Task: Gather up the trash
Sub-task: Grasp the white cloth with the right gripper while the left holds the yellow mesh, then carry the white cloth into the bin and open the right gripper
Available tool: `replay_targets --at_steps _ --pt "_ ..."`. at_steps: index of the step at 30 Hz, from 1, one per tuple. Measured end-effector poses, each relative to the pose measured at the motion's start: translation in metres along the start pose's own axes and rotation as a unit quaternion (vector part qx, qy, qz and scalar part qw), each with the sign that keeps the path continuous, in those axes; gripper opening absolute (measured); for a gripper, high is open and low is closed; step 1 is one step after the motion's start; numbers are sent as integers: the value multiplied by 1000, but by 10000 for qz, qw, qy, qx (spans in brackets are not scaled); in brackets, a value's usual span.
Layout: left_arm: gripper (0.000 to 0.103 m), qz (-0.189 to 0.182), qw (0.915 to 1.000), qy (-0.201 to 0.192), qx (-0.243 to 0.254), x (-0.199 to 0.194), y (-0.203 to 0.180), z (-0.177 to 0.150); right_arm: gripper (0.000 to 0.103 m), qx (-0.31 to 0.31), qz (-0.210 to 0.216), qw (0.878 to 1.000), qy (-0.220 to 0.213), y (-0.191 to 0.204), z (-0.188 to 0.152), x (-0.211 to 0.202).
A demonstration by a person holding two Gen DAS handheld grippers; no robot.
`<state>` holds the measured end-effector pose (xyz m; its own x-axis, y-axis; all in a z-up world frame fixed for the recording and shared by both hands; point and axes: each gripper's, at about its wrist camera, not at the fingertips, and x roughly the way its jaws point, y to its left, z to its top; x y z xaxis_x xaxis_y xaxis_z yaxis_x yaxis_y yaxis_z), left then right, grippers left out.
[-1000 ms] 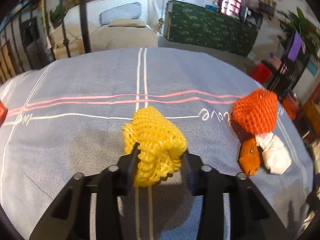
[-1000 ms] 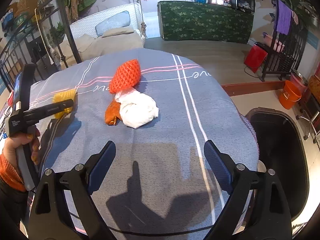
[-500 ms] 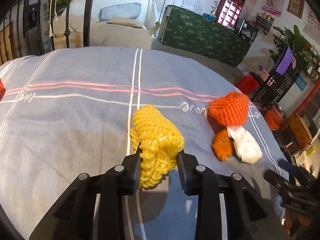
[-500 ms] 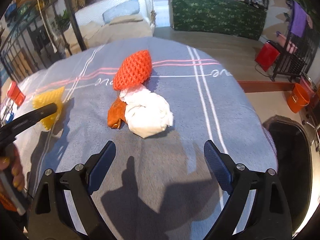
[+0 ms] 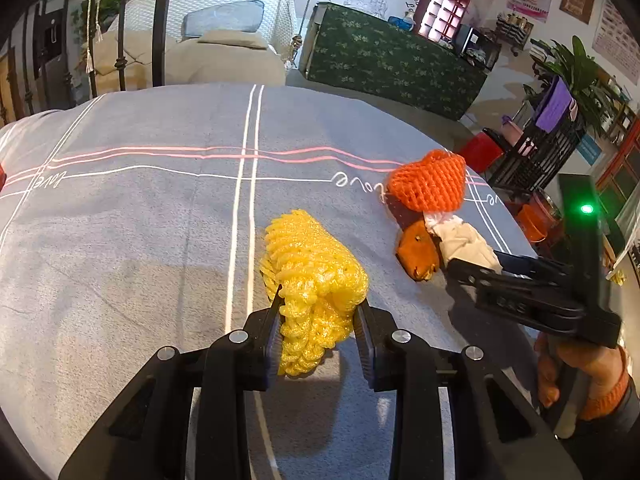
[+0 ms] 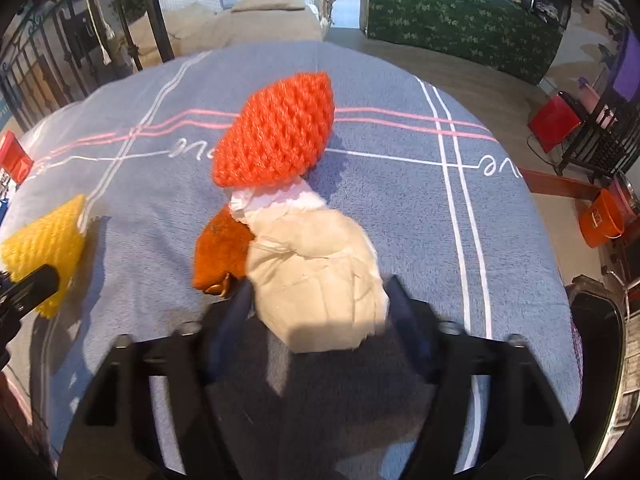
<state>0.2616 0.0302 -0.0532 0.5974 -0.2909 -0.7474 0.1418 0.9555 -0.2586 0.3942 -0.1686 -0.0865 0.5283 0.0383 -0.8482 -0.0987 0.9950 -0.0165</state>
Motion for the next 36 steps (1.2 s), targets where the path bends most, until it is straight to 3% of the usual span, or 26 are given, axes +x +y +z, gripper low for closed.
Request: replay_targets --at_steps 1,4,7,23,36 --pt "31 -18 10000 0 -18 0 0 -1 42 -6 -46 10000 -34 0 -1 -1" --pt "31 26 10000 -30 25 -1 -3 -3 20 42 71 9998 -173 -4 -4 -10" --pt "32 -41 10000 -15 42 -2 -5 -6 17 112 132 9995 -272 -8 -12 -19" --pt "32 -240 9991 -102 348 -16 -38 -21 16 516 159 9952 -818 -24 -70 -87" --pt "32 -572 9947 13 858 -12 -93 -37 16 1106 -54 9894 -944 -68 -119 -114"
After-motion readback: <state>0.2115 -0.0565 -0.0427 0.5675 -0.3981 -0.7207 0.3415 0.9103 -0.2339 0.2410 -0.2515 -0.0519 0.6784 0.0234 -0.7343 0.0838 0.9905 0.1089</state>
